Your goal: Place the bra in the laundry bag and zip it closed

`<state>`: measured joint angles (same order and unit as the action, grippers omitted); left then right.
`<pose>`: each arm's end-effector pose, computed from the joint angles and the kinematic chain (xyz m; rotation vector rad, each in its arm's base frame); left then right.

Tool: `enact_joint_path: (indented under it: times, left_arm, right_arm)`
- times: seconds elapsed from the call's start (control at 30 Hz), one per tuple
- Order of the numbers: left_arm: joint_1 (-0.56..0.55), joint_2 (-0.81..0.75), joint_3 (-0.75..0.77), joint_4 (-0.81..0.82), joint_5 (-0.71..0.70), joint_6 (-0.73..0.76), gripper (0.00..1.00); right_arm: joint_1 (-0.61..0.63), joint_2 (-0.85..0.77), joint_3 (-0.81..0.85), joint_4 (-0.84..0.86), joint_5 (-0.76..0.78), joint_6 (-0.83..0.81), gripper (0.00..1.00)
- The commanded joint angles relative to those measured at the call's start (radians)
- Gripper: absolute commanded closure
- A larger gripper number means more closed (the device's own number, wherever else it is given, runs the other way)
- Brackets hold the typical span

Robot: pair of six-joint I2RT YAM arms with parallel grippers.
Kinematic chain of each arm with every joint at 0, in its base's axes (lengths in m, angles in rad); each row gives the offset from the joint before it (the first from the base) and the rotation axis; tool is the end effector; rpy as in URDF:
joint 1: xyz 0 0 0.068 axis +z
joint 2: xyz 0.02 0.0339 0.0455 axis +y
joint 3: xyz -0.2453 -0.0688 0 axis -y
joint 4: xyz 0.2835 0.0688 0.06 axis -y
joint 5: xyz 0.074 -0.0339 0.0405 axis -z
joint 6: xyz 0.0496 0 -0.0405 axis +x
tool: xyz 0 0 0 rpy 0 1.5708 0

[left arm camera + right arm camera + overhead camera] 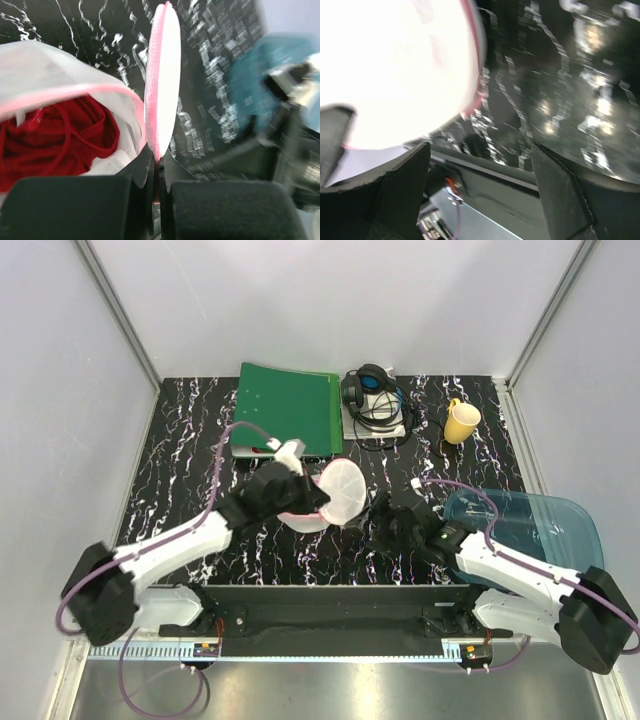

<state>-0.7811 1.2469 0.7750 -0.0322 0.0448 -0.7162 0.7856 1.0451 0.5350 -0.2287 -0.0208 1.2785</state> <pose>0.2327 -0.2338 0.2109 0.1014 2.2180 -0.9286 0.1866 0.1881 0.1564 0.6127 2.4836 0.9836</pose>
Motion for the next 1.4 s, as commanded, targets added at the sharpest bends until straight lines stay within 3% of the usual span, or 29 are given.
enact_joint_path:
  times: [0.0,0.27,0.37,0.47,0.77,0.87,0.93,1.0,1.03,1.17,1.2,1.37]
  left_arm:
    - [0.02,-0.17,-0.15,0.24,-0.091,-0.185,1.0]
    - [0.026,-0.323,-0.302,0.339,-0.19,-0.38,1.0]
    - [0.036,-0.334,-0.33,0.354,-0.197,-0.416,1.0]
    - [0.046,-0.374,-0.358,0.368,-0.215,-0.425,1.0]
    - [0.107,-0.443,-0.385,0.298,-0.175,-0.401,1.0]
    - [0.129,-0.452,-0.376,0.223,-0.151,-0.37,1.0]
    - [0.147,-0.472,-0.356,0.16,-0.16,-0.3,0.99]
    - [0.154,-0.484,-0.297,0.008,-0.224,-0.253,0.88]
    - [0.157,-0.491,-0.275,-0.039,-0.252,-0.203,0.67]
    - [0.166,-0.474,-0.162,-0.249,-0.296,-0.065,0.22]
    - [0.161,-0.472,-0.123,-0.283,-0.299,-0.021,0.21]
    - [0.141,-0.544,-0.144,-0.34,-0.195,0.018,0.63]
  right_arm:
    - [0.006,0.038,0.01,0.274,0.005,0.048,0.11]
    - [0.014,0.15,-0.006,0.515,-0.004,0.076,0.12]
    - [0.027,0.213,0.009,0.557,-0.025,0.111,0.18]
    - [0.044,0.251,0.0,0.6,-0.022,0.152,0.29]
    - [0.05,0.365,0.055,0.689,-0.045,0.091,0.38]
    - [0.047,0.365,0.083,0.654,-0.031,0.079,0.58]
    - [0.049,0.354,0.115,0.6,-0.028,0.065,0.76]
    - [0.049,0.345,0.141,0.525,-0.027,0.058,0.99]
    - [0.049,0.339,0.163,0.499,-0.024,0.062,1.0]
    - [0.049,0.339,0.204,0.413,-0.034,0.088,1.0]
    - [0.047,0.345,0.221,0.376,-0.037,0.1,1.0]
    - [0.049,0.343,0.255,0.312,-0.018,0.123,1.0]
